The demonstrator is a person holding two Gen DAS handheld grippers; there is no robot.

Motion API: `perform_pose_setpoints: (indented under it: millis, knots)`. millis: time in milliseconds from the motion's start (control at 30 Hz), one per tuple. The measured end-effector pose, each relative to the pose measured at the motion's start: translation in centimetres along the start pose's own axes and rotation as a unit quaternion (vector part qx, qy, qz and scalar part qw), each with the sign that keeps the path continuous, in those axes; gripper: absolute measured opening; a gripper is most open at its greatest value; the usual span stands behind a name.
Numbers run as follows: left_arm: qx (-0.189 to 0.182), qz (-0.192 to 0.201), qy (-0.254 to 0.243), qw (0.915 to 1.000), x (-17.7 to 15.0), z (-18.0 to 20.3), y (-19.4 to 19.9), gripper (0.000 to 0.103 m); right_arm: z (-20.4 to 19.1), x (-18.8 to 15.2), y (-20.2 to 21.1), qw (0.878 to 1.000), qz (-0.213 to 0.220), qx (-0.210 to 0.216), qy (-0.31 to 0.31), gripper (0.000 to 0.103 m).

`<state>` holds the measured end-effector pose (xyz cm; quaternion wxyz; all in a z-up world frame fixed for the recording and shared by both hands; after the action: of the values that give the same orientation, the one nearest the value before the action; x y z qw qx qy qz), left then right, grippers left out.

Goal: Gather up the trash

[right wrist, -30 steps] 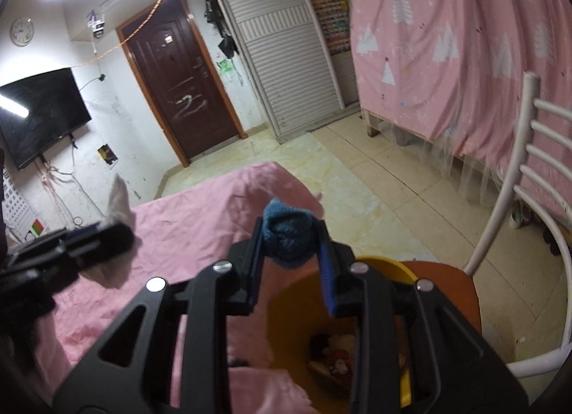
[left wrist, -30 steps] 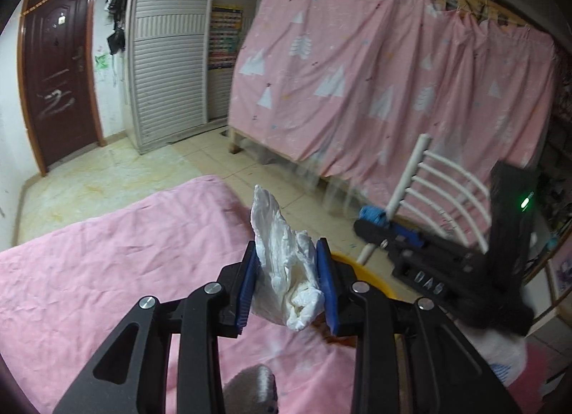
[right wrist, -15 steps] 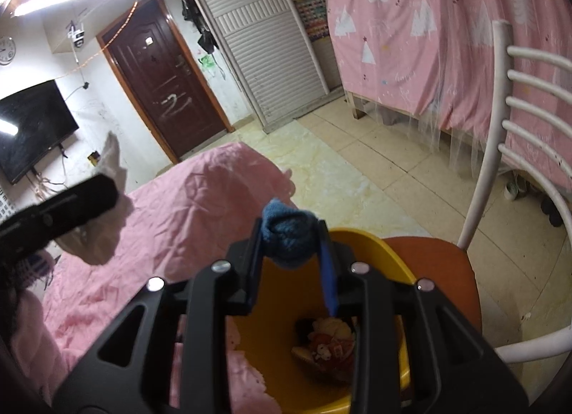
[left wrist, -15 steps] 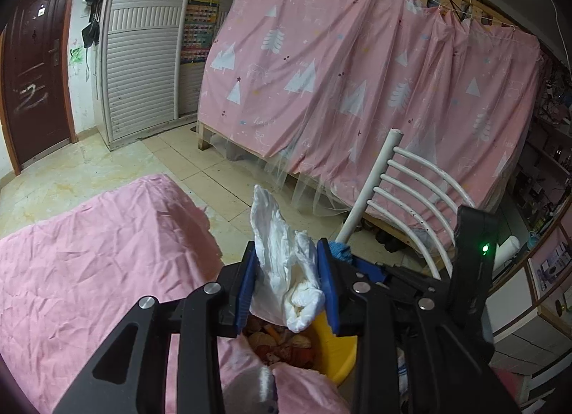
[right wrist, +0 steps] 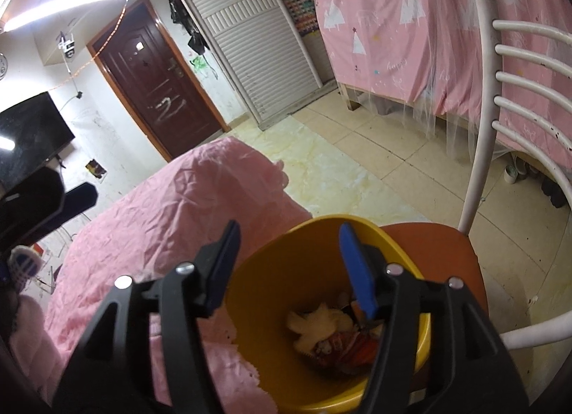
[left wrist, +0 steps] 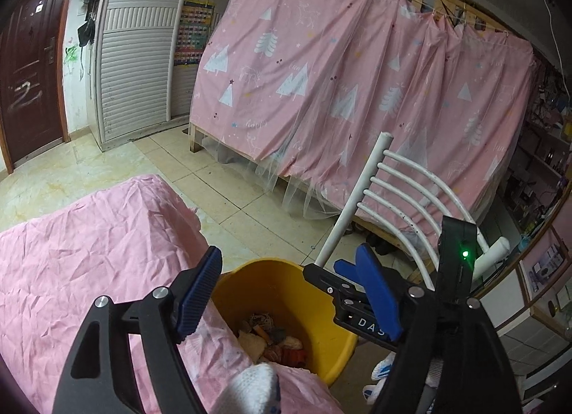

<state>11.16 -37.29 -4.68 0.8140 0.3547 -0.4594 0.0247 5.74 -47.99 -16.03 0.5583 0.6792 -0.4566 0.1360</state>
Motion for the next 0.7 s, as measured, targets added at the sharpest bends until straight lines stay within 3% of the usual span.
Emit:
perform_pose_setpoints:
  millis: [200, 433, 700]
  knots:
    - [0.006, 0.021, 0.016, 0.9996, -0.2, -1.5, 2.5, 0.071, -1.5, 0.0, 1.0, 1.0, 0.01, 0.008, 0.008, 0.069]
    - [0.04, 0.051, 0.021, 0.9976, -0.7, -3.8, 6.2, 0.076, -4.7, 0.0, 1.8, 0.999, 0.022, 0.02, 0.026, 0.076]
    - [0.108, 0.098, 0.022, 0.989, -1.9, -6.6, 12.2, 0.08, -9.1, 0.0, 2.7, 0.997, 0.039, 0.022, 0.061, 0.084]
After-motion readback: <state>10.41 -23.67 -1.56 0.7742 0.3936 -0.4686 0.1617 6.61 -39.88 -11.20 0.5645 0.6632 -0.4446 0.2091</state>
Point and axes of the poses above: each gripper's, at about its wrist camera, not at the fingertips, and y roughly against the way its jaws point, z to its right, x to its top, the point moved 2 cm from there along -y, roughly the way its jaws point, and after that the axes turned 8 degrees about -x, right-handed, at the moved point
